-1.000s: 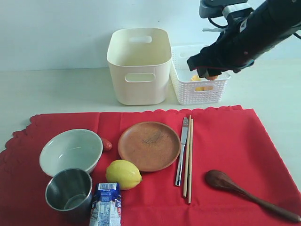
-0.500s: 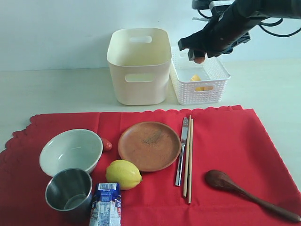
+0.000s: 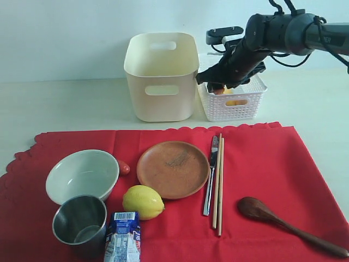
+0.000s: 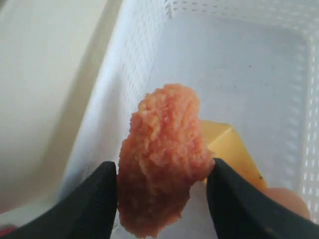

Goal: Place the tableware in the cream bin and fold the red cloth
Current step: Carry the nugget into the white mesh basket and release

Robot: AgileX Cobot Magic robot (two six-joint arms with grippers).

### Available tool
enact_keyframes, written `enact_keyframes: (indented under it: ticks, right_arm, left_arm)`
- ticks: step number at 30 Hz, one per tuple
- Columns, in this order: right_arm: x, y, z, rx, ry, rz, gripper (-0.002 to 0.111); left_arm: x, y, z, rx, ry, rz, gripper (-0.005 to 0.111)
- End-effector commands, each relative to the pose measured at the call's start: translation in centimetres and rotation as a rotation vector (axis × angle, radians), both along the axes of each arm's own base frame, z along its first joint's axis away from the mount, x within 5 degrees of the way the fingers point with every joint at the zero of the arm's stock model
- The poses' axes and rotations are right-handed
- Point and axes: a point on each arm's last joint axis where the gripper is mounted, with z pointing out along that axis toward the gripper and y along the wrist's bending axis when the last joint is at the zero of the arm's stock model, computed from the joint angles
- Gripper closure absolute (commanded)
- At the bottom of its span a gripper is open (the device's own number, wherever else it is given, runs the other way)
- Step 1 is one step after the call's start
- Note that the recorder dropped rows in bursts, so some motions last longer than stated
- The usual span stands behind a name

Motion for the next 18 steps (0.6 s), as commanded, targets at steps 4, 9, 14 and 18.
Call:
enact_keyframes:
  ticks: [4, 9, 14, 18]
  right_arm:
    - [0.4, -0.3, -0.5, -0.037, -0.008, 0.05, 0.087]
    - [0.3, -0.3, -0.4, -0.04, -0.006, 0.052, 0.062]
    - [0.1, -0.6, 0.8, -0.08, -0.016, 0.071, 0.045]
    - [-0.3, -0.7, 2.9, -0.077, -0.036, 0.073, 0.038]
  left_arm:
    - [0.0, 0.0, 0.0, -0.012, -0.011, -0.001, 0.107]
    - [0.0, 0.0, 0.0, -0.012, -0.011, -0.001, 0.107]
    - [0.0, 0.0, 0.0, -0.012, -0.011, -0.001, 0.107]
    - [0.0, 0.0, 0.0, -0.012, -0.011, -0.001, 0.107]
